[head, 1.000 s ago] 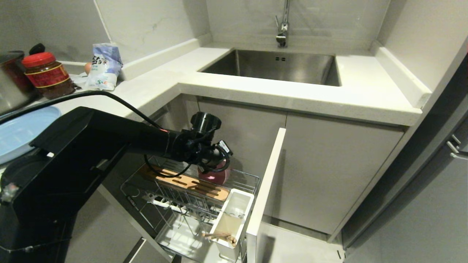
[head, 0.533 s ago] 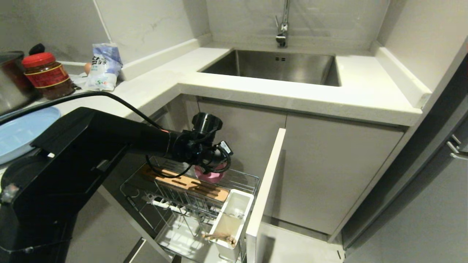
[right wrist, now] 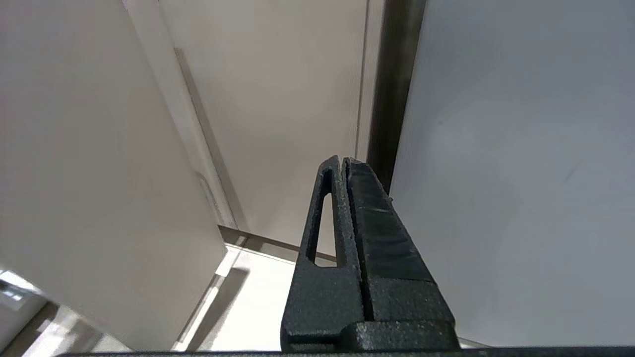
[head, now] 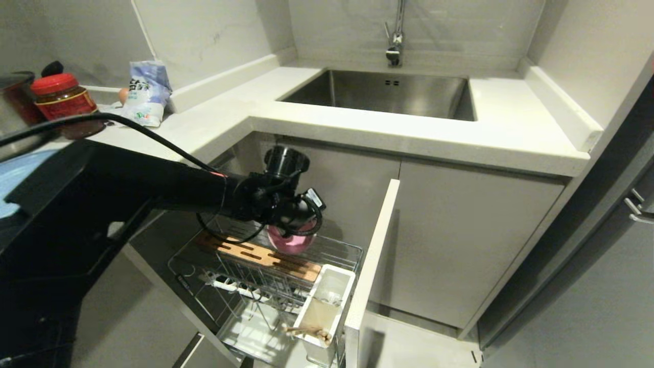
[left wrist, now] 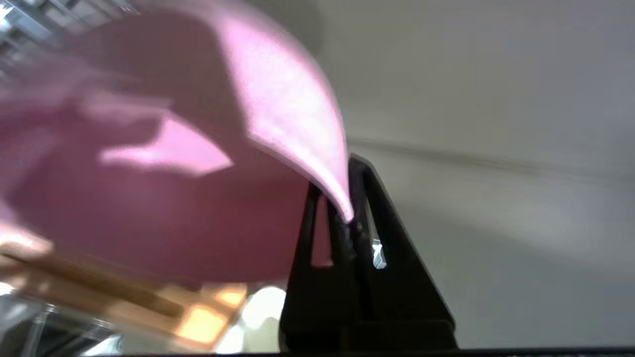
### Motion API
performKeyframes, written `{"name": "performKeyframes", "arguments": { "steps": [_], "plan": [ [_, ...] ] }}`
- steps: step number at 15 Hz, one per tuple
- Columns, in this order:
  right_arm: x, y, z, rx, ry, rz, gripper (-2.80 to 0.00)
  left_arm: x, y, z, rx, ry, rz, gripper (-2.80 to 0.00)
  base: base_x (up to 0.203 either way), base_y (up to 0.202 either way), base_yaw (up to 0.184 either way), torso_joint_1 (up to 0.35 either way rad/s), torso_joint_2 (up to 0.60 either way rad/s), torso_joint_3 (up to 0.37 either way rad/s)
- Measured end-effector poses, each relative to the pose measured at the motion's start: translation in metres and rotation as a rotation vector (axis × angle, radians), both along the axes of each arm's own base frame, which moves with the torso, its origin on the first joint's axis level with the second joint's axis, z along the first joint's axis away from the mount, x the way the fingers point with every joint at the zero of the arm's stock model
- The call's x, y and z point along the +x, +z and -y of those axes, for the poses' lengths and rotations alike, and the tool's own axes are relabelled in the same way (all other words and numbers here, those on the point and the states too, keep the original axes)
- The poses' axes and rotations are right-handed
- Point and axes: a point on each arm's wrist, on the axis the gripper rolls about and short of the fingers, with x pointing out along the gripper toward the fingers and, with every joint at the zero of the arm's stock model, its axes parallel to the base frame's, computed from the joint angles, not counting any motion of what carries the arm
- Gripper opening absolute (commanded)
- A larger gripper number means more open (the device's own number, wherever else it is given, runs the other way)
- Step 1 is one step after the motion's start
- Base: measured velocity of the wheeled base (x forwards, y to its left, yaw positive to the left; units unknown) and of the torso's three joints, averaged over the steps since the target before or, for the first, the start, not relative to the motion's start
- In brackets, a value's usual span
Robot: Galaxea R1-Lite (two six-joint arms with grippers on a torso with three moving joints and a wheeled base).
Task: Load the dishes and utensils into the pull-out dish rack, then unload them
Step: Take the bowl out of the cupboard
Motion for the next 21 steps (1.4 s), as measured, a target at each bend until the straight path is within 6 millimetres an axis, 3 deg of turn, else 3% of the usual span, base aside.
{"name": "performKeyframes", "arguments": {
  "steps": [5,10,13,15,21],
  "plan": [
    [0.0,0.0,0.0,0.0,0.0,0.0,-2.8,-0.038,0.07,-0.01,-0.057,0.003,0.15,-2.8,0.0,0.0,0.0,0.0,0.0,0.0],
    [0.0,0.0,0.0,0.0,0.0,0.0,-2.8,-0.109,0.159,-0.031,-0.141,-0.006,0.37,-2.8,0.0,0.0,0.0,0.0,0.0,0.0],
    [0.0,0.0,0.0,0.0,0.0,0.0,-2.8,-0.166,0.214,-0.065,-0.157,0.008,0.556,-2.8,0.0,0.0,0.0,0.0,0.0,0.0],
    [0.0,0.0,0.0,0.0,0.0,0.0,-2.8,-0.197,0.24,-0.099,-0.086,0.063,0.681,-2.8,0.0,0.0,0.0,0.0,0.0,0.0],
    [0.0,0.0,0.0,0.0,0.0,0.0,-2.8,-0.247,0.27,-0.181,0.333,0.366,0.74,-2.8,0.0,0.0,0.0,0.0,0.0,0.0]
  ]
}}
